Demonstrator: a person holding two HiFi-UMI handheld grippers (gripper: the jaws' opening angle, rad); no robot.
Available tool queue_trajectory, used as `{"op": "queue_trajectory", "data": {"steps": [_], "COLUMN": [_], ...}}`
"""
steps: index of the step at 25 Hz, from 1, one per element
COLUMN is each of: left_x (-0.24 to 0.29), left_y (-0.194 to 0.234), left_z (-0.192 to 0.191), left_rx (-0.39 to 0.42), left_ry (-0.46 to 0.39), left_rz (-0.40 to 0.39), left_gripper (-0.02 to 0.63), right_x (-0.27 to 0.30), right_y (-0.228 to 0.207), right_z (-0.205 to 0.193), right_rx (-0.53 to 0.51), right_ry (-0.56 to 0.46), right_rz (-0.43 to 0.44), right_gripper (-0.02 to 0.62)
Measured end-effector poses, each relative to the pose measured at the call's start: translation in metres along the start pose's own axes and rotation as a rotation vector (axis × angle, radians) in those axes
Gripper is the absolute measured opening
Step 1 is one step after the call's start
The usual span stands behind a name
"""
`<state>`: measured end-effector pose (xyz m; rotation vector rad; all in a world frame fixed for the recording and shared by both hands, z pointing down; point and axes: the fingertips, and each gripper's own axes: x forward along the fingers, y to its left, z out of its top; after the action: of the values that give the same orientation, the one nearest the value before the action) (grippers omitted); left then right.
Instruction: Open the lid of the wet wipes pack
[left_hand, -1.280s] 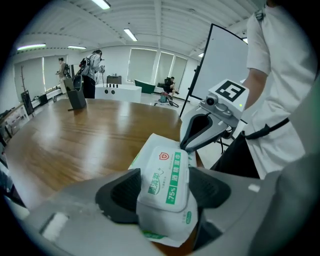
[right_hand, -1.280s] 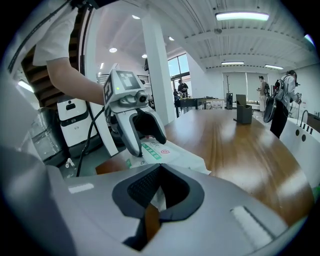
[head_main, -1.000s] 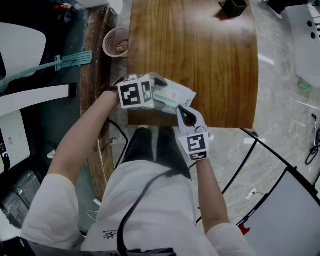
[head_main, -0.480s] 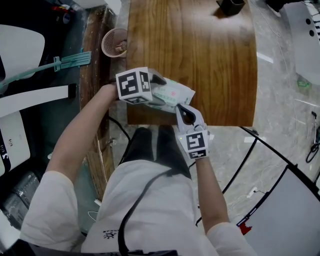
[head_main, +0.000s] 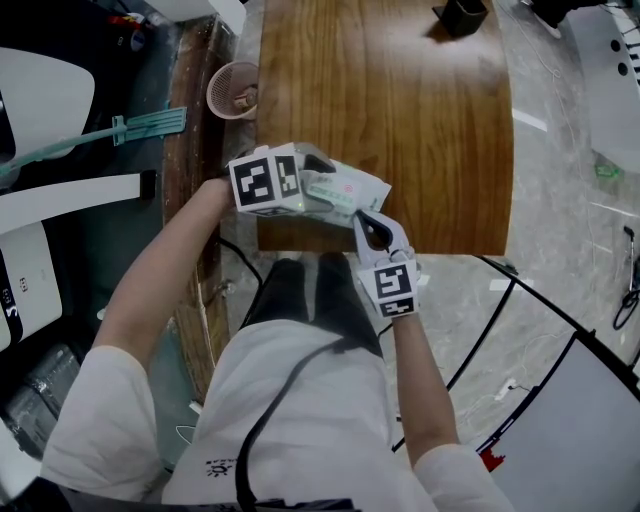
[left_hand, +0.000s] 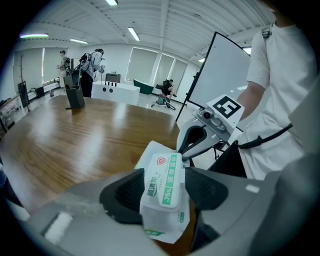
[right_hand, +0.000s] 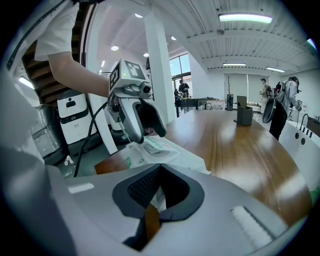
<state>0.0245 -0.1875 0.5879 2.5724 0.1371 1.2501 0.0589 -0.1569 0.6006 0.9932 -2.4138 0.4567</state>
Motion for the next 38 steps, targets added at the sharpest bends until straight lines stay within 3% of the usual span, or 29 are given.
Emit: {"op": "queue_trajectory", "data": {"steps": [9,13,19,28,38], "left_x": [-0.019,-0.031,-0.04,-0.036,-0.017], "left_y": [0.01,0.024,0.052,0.087,0.098], "left_z": [0.015,0.027,0.029,0.01,-0.003], "left_rx": [0.008,0.001,-0.011,-0.048,-0.068], "left_ry": [-0.059,-0.13,-0.172,-0.16,-0.111], "left_rz": [0.073,0.147,0.279,0.439,0.453], "left_gripper": [0.248,0.189,0.166,0.153,0.153], "right_x": [0.0,-0.001,-0.001,-0.012,-0.048], "right_y": [0.001,0.001,0.001,0.005,0.009], "right_z": [0.0,0.001,0.001,0.013,0.034], "right_rx": [-0.007,-0.009,-0.011,0.013,0.075], "right_ry": [0.009,0.014,0.021,0.009,-0.06], "right_rz": [-0.002,-0.005,-0.006,-0.026,-0.111], "right_gripper": [0.009,0.009,0.009,0.008,0.008]}}
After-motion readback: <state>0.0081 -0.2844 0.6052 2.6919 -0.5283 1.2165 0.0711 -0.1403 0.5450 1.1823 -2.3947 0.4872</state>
